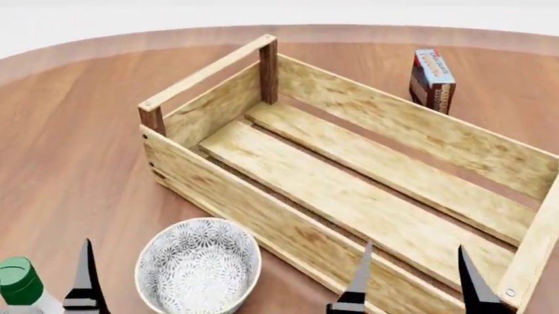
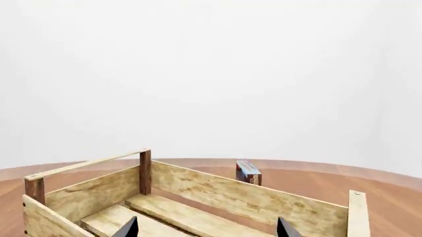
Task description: Pick up the salad dressing and put it in the tray.
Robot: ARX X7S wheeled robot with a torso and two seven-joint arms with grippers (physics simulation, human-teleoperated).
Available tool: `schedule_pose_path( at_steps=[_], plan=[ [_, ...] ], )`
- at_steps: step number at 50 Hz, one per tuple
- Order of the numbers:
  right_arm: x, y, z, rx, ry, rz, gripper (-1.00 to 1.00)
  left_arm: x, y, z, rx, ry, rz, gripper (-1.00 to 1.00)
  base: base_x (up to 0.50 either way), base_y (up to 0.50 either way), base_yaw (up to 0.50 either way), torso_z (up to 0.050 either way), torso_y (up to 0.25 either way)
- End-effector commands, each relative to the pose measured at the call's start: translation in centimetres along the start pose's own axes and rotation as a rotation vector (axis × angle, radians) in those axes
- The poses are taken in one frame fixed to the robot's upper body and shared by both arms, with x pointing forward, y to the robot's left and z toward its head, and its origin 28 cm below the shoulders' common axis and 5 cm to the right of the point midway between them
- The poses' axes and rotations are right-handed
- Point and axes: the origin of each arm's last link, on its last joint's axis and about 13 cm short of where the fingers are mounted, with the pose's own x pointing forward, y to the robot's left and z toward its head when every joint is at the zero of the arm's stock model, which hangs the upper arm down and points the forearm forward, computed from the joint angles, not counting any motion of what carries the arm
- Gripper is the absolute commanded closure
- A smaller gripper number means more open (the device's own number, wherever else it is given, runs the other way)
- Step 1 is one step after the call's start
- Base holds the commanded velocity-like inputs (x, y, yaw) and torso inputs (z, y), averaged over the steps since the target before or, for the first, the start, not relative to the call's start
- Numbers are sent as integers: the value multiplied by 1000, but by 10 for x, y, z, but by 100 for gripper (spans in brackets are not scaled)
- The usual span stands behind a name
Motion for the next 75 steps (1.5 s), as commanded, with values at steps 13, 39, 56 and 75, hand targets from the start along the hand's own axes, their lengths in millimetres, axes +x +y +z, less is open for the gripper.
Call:
schedule_pose_path(
  at_steps=[13, 39, 56, 75],
  plan=[
    [4, -5, 15, -1, -42, -41, -100, 1, 1, 11, -14, -3, 5, -100, 500, 0, 0, 0, 0],
    [-2, -6, 15, 27, -113, -27, -100, 0, 2, 10, -4, -9, 8, -100, 56, 0, 288, 0, 1],
    [-2, -5, 13, 21, -108, -15, -100, 0, 2, 8, -4, -7, 12, -100, 0, 0, 500, 0, 0],
    [-2, -5, 13, 11, -108, -11, -100, 1, 2, 7, 0, -8, 17, -100, 0, 0, 500, 0, 0]
  ],
)
